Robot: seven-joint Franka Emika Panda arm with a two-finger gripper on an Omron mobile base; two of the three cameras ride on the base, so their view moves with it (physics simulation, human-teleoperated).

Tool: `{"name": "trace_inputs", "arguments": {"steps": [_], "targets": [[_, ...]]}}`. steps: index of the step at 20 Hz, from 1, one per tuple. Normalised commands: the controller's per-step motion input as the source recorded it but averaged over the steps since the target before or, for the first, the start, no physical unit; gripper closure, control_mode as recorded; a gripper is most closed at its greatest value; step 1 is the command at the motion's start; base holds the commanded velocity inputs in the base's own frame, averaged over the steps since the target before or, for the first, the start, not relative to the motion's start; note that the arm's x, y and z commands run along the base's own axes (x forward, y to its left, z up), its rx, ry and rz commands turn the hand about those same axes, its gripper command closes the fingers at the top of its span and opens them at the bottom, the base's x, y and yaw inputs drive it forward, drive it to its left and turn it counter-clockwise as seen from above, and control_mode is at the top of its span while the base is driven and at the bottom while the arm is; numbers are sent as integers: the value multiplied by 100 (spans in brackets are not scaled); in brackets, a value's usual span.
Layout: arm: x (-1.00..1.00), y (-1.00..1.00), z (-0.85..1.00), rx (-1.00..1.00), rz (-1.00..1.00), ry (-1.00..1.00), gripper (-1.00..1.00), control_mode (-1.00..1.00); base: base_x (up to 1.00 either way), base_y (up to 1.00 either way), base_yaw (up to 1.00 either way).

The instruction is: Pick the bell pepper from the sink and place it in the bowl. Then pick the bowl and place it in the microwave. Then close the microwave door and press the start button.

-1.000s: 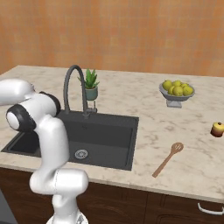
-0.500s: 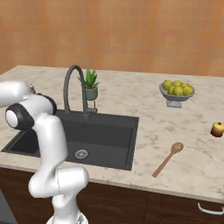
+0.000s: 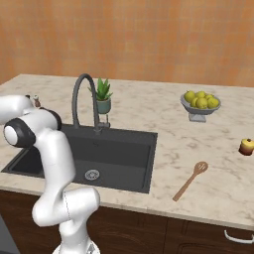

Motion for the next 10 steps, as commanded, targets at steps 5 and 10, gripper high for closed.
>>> {"name": "trace_inputs", "arguments": {"steps": [5,10], "targets": [[19,6,-38,0,0,0,-100,-100,0,0,0],[37,9,-45,0,0,0,-100,-100,0,0,0]]}}
